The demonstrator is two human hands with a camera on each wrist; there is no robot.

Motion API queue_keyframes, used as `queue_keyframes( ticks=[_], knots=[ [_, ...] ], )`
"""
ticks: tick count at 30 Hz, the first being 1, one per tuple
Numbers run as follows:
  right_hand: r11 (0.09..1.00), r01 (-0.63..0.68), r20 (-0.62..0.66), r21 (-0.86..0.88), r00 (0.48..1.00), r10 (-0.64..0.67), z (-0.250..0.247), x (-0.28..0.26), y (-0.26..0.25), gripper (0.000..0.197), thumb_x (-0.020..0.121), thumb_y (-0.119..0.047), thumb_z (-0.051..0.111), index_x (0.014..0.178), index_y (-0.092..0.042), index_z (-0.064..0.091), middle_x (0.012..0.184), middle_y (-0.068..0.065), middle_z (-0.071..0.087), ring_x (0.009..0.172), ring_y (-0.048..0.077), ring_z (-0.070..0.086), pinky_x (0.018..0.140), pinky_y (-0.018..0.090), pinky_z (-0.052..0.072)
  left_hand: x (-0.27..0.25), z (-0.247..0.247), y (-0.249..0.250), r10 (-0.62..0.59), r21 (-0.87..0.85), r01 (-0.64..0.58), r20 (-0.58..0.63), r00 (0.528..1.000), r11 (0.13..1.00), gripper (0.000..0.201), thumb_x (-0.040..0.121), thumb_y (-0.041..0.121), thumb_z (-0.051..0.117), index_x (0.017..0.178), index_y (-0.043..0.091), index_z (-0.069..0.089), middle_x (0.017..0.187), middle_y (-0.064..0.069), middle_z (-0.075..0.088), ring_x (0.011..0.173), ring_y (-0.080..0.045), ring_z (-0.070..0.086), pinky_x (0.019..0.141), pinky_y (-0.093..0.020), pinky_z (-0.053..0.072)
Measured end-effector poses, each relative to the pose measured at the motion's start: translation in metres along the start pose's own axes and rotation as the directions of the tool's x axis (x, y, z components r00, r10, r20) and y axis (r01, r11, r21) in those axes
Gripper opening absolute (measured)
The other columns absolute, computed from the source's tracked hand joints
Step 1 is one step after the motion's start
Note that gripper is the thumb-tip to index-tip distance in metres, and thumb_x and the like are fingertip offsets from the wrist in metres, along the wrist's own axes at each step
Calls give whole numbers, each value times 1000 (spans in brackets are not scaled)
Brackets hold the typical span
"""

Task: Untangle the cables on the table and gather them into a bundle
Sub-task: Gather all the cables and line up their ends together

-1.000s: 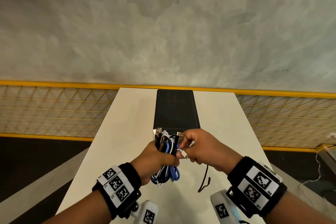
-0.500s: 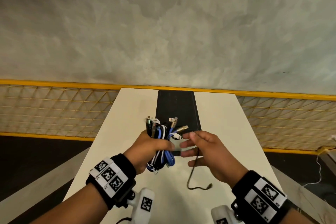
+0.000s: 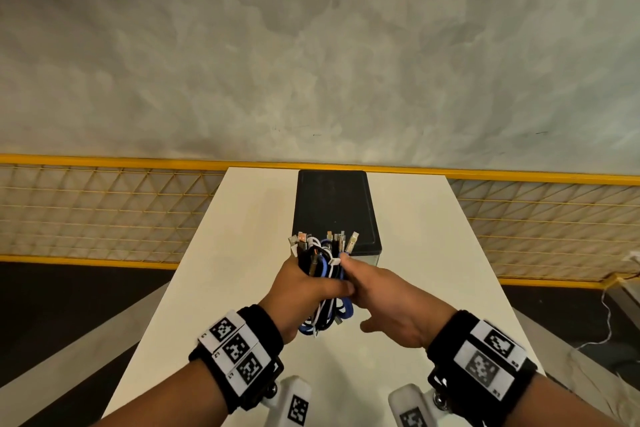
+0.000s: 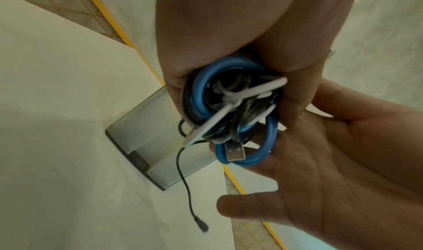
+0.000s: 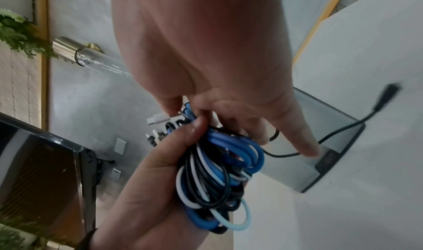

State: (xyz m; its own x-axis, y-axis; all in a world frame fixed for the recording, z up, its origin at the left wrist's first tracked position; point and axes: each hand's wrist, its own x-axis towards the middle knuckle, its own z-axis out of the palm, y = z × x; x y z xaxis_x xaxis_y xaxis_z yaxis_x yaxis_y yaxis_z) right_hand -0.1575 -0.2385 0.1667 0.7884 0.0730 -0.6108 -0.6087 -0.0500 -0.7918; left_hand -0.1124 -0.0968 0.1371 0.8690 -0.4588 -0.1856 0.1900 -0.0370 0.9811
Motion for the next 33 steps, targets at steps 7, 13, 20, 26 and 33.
queue_keyframes(
  ticks=[7, 13, 20, 26, 33],
  knots=[
    [982, -6, 81, -190, 996, 22, -3, -7, -5, 77, 73, -90, 31, 138, -50, 42, 146, -6, 47, 131, 25, 48, 112, 46, 27, -4, 11, -5, -13, -102, 4, -88, 996, 995, 29, 79, -9, 72, 105, 3, 70, 99, -25, 74, 89, -38, 74, 69, -49, 63],
    [975, 13, 121, -224, 993, 14, -4, -7, -6, 101, 53, -95, 30, 144, -53, 30, 152, -2, 43, 128, 28, 47, 115, 59, 16, 1, 8, -4, -16, -99, 8, -79, 997, 995, 28, 80, -9, 70, 106, 1, 70, 102, -27, 73, 93, -40, 73, 74, -43, 62],
    [995, 66, 184, -70, 982, -52, -3, -3, 2, 67, 69, -89, 25, 125, -58, 45, 140, -3, 54, 136, 29, 42, 114, 60, 19, 5, -1, -3, -45, -123, 33, -98, 994, 992, 27, 79, -12, 67, 101, 4, 72, 90, -22, 73, 85, -36, 74, 76, -45, 61],
    [971, 230, -6, 65, 973, -230, -14, 14, 30, 51, 92, -62, 43, 140, -49, 34, 137, -13, 57, 133, 12, 44, 111, 44, 26, 11, -11, 19, -92, -380, 24, -162, 983, 925, 12, 84, -9, 63, 77, 0, 67, 70, -16, 65, 61, -25, 67, 66, -36, 57],
    [947, 299, 188, -114, 943, -275, -1, 16, 37, 17, 93, -13, 53, 98, -21, 68, 85, 9, 74, 80, 22, 71, 76, 34, 49, 9, -14, 40, -51, -550, 41, -3, 999, 834, 16, 64, 4, 70, 76, 11, 78, 68, -9, 64, 63, -22, 63, 75, -40, 48]
  ],
)
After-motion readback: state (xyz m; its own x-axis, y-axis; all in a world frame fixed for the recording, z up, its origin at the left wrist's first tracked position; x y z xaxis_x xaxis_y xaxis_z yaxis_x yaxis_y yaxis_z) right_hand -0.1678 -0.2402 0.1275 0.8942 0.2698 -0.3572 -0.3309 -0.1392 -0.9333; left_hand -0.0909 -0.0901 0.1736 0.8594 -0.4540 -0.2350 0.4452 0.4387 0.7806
